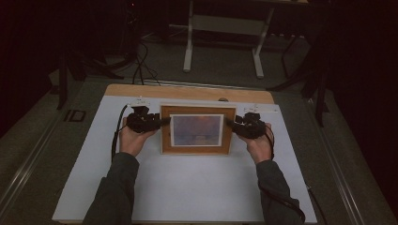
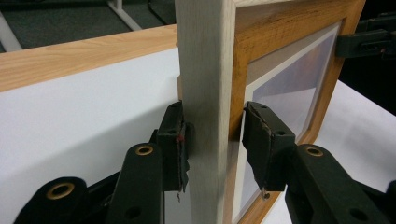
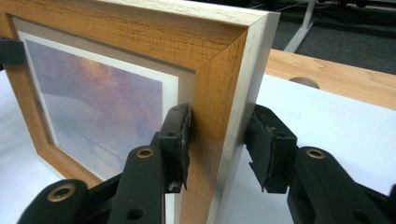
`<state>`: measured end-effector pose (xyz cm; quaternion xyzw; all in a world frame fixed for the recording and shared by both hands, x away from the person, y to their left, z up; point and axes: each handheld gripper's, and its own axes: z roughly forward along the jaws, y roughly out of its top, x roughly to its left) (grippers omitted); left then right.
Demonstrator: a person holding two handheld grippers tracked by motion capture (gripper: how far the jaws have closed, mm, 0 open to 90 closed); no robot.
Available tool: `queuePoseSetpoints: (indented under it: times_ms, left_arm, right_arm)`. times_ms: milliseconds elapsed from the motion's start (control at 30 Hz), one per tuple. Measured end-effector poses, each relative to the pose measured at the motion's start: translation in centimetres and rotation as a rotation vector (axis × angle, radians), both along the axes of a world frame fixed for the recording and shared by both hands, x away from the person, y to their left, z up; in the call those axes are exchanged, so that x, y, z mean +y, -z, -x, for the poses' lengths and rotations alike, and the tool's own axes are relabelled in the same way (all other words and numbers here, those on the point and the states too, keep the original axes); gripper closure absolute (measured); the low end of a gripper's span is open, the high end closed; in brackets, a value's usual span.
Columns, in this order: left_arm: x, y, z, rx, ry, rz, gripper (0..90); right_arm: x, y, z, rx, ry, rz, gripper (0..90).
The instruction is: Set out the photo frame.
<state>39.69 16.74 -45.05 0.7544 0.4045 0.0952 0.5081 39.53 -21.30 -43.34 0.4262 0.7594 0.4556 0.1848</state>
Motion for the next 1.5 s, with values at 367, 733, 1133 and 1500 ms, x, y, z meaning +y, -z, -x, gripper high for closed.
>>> queuePoseSetpoints:
  times_ms: [367,733,1133,1500]
  left_arm:
    - [-0.1,-0.1,0.1,0.008,0.001,-0.004,60.8]
    - [0.0,-0.2,0.4,0.036,-0.006,-0.036,51.6]
    - [0.6,-0.9,1.6,0.016,-0.025,-0.068,47.7]
    - [2.3,-1.5,4.6,-0.002,-0.093,-0.104,45.0]
  right_arm:
    - [-0.2,-0.1,0.2,0.0,-0.017,0.006,59.0]
    - [-0.3,-0.1,0.3,-0.006,-0.035,0.001,51.3]
    - [-1.0,-0.1,0.7,-0.008,-0.045,0.002,47.3]
    - [-3.0,-0.3,1.9,-0.007,-0.055,-0.019,46.4]
